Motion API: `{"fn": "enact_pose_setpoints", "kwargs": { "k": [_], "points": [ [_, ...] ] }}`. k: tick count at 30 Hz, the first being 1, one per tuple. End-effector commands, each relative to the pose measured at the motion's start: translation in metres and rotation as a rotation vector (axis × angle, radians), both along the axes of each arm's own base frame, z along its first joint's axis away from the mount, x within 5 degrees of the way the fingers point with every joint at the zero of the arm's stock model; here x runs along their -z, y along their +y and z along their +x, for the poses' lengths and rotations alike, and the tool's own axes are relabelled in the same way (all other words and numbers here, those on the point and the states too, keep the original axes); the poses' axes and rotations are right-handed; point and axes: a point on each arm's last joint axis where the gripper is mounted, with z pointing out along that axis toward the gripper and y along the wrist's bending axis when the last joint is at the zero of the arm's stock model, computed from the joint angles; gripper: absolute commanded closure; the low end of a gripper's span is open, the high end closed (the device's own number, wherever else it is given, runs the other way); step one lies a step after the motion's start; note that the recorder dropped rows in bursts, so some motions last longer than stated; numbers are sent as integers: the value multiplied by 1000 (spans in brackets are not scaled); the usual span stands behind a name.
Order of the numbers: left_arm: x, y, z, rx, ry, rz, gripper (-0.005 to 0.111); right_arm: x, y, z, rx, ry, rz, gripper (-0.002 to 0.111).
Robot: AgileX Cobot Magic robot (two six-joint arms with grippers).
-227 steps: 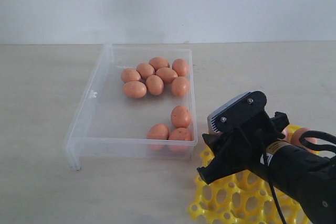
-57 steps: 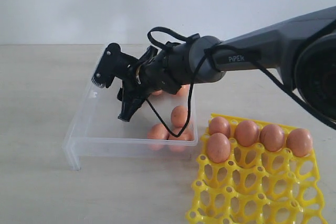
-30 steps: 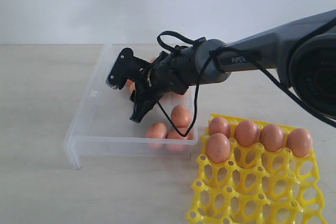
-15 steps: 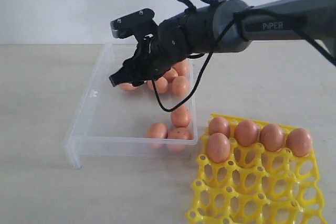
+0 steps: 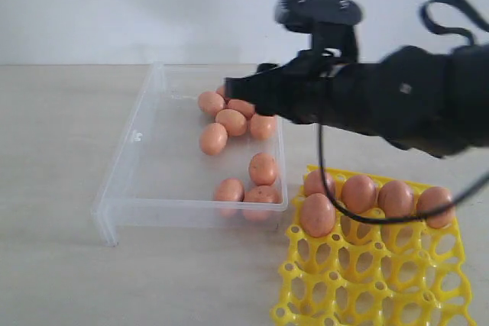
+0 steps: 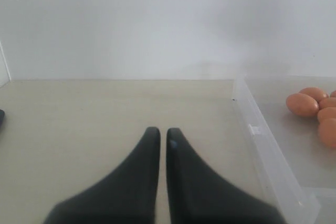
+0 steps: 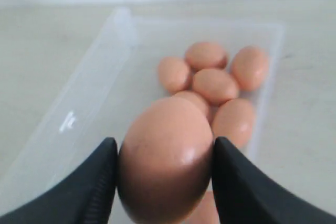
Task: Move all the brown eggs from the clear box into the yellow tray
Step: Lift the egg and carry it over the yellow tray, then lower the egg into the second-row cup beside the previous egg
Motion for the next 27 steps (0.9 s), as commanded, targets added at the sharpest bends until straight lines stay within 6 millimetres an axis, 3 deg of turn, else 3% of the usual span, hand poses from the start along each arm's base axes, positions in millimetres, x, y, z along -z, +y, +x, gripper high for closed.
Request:
{"fn": "enact_pose_setpoints", "kwargs": {
  "k": [1,4,5,7,9,12,20,27],
  "points": [
    [1,0,0,0,-4,2,103,-26,-55,-62,117,-267,-63,108],
    [1,0,0,0,-4,2,103,-19,-80,-108,79,-274,-92,108],
    [1,0,0,0,-4,2,103,-13,-85,-116,82,-263,-90,108],
    [1,0,0,0,-4,2,103,4,-98,-135,121,-238,-47,108],
    [1,0,0,0,-4,2,103,35,-107,-151,111,-171,-78,108],
    [1,0,0,0,-4,2,103,55,-103,-153,23,-124,-166,108],
    [1,0,0,0,-4,2,103,91,-90,-132,-37,-68,-301,108],
    [1,0,0,0,-4,2,103,99,-79,-119,-79,-54,-327,108]
  ]
}}
